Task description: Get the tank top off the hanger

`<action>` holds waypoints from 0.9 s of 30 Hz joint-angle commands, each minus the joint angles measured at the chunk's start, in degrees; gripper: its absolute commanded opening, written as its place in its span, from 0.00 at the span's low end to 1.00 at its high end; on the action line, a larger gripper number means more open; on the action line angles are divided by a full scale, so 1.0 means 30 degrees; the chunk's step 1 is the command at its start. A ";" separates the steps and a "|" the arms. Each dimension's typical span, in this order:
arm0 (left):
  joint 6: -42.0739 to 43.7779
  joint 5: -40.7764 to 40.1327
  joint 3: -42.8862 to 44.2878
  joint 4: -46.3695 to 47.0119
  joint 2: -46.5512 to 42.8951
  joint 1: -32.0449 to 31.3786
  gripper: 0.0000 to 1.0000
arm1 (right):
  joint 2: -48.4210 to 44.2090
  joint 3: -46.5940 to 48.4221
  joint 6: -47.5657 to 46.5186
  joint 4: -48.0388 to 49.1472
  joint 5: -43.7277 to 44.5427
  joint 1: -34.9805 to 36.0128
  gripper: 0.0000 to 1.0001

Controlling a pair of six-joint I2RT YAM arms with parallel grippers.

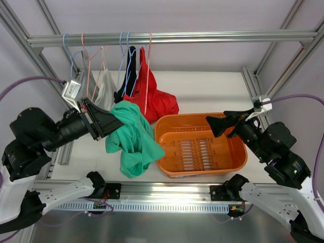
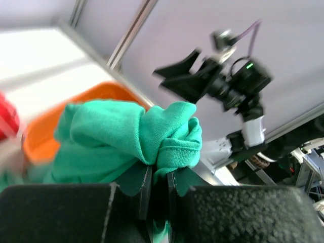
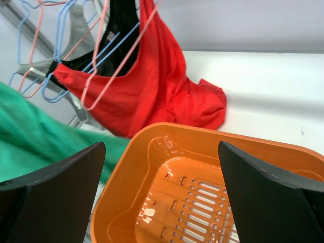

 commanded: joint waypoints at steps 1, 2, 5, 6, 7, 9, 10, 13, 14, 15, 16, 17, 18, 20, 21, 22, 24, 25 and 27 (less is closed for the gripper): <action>0.1506 0.1178 0.4269 0.1478 0.2336 -0.0177 0.00 | 0.0274 0.0870 -0.0463 -0.0181 0.1659 0.0006 0.99; 0.1654 0.1090 0.5157 0.1507 0.3531 -0.0177 0.00 | 0.0333 0.1044 -0.0463 -0.0240 0.1779 -0.0023 1.00; 0.2299 0.1061 0.8936 0.1478 0.6079 -0.0177 0.00 | 0.0364 0.1338 -0.0522 -0.0504 0.2247 -0.0023 0.99; 0.2445 0.1060 1.0888 0.1478 0.6701 -0.0177 0.00 | 0.0334 0.1397 -0.0609 -0.0592 0.2394 0.0005 0.99; 0.2737 0.0944 1.1894 0.1478 0.7375 -0.0177 0.00 | 0.0247 0.1427 -0.0610 -0.0737 0.2743 -0.0023 0.99; 0.3321 0.0504 1.4727 0.1507 0.9162 -0.0177 0.00 | -0.0045 0.1515 -0.0610 -0.0943 0.3068 -0.0023 0.99; 0.3499 0.0532 1.5819 0.1478 0.9865 -0.0177 0.00 | -0.0192 0.1544 -0.0610 -0.1147 0.3301 -0.0024 0.99; 0.3880 0.0766 1.9454 0.1799 1.2209 -0.0177 0.00 | -0.0718 0.1895 -0.0697 -0.1906 0.3828 0.0006 1.00; 0.3882 0.0796 2.0101 0.2264 1.3056 -0.0177 0.00 | -0.0895 0.2012 -0.0785 -0.2085 0.4063 -0.0023 1.00; 0.3882 0.1173 2.0455 0.2907 1.3268 -0.0177 0.00 | -0.1100 0.2216 -0.0814 -0.2290 0.4239 -0.0024 0.99; 0.3911 0.1467 2.0256 0.3667 1.3328 -0.0177 0.00 | -0.1305 0.2334 -0.0902 -0.2582 0.4560 -0.0024 0.99; 0.3824 0.1615 1.9993 0.4487 1.3358 -0.0177 0.00 | -0.1684 0.2422 -0.0961 -0.2817 0.4766 0.0005 0.99; 0.3708 0.1645 1.9468 0.5974 1.3358 -0.0177 0.00 | -0.1833 0.2568 -0.0990 -0.2993 0.5000 0.0006 0.99; 0.3268 0.1353 1.9317 0.6922 1.3678 -0.0177 0.00 | -0.2300 0.2862 -0.1107 -0.3637 0.5499 0.0006 1.00; 0.3093 0.1266 1.9287 0.7797 1.3854 -0.0177 0.00 | -0.2419 0.2979 -0.1166 -0.3842 0.5646 0.0006 0.99; 0.2656 0.1236 1.9374 0.8154 1.4117 -0.0177 0.00 | -0.2536 0.3154 -0.1282 -0.4250 0.5995 -0.0023 0.99; 0.2157 0.1381 1.9811 0.8741 1.4937 -0.0177 0.00 | -0.2888 0.3360 -0.1488 -0.4721 0.6407 0.0006 1.00; 0.2067 0.1411 1.9930 0.9120 1.5230 -0.0177 0.00 | -0.2976 0.3593 -0.1547 -0.5187 0.6960 0.0006 0.99; 0.1746 0.1353 1.9845 0.9474 1.5846 -0.0177 0.00 | -0.3239 0.3886 -0.1605 -0.5949 0.7549 0.0006 0.99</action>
